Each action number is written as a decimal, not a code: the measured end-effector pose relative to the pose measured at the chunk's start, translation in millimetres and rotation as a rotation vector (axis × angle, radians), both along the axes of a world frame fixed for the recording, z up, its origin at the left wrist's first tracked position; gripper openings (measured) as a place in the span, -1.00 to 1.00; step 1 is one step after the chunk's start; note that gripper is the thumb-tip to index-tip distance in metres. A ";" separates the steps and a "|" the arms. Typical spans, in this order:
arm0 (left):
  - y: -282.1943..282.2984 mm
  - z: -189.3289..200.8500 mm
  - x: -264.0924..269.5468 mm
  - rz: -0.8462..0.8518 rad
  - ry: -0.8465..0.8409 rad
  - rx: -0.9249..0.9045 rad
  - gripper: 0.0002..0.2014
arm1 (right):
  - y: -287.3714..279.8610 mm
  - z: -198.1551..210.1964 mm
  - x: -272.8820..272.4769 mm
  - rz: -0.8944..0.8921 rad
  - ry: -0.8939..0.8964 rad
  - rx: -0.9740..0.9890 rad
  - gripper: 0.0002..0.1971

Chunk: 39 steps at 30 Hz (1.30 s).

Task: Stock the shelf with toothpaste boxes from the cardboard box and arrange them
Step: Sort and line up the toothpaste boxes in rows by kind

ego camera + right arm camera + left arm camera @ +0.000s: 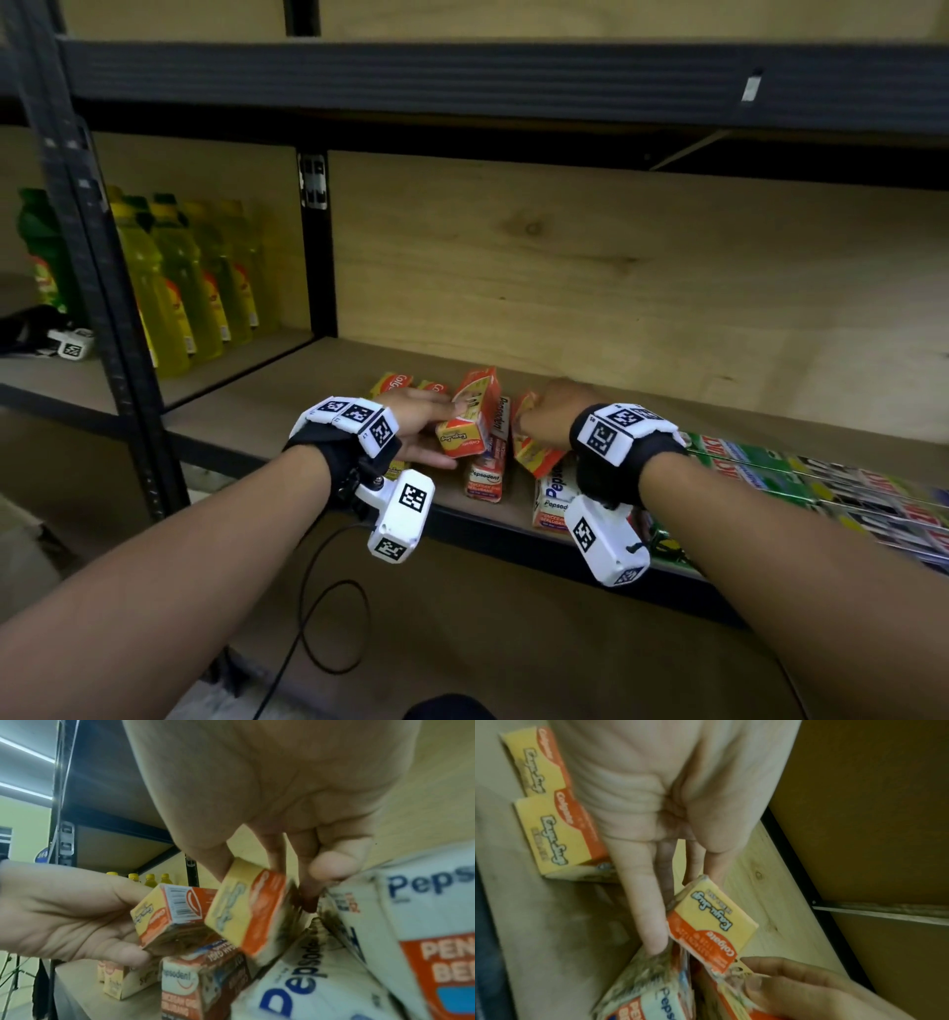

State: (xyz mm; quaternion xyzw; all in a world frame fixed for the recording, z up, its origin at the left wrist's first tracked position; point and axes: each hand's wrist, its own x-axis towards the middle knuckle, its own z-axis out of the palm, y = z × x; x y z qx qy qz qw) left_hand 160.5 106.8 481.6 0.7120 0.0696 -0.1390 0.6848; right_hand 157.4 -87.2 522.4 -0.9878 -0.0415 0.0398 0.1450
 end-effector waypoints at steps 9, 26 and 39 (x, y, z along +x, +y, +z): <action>44.2 23.0 -5.1 0.130 -0.073 0.032 -0.58 | -7.8 9.2 1.5 -0.208 0.055 0.603 -0.82; 109.1 7.6 0.7 0.218 -0.125 0.379 -0.73 | 100.4 -31.5 11.7 -0.138 0.185 1.061 -0.65; 120.0 -22.6 25.4 0.226 -0.249 0.585 -0.60 | 125.3 -62.4 26.7 -0.022 -0.039 0.677 -0.57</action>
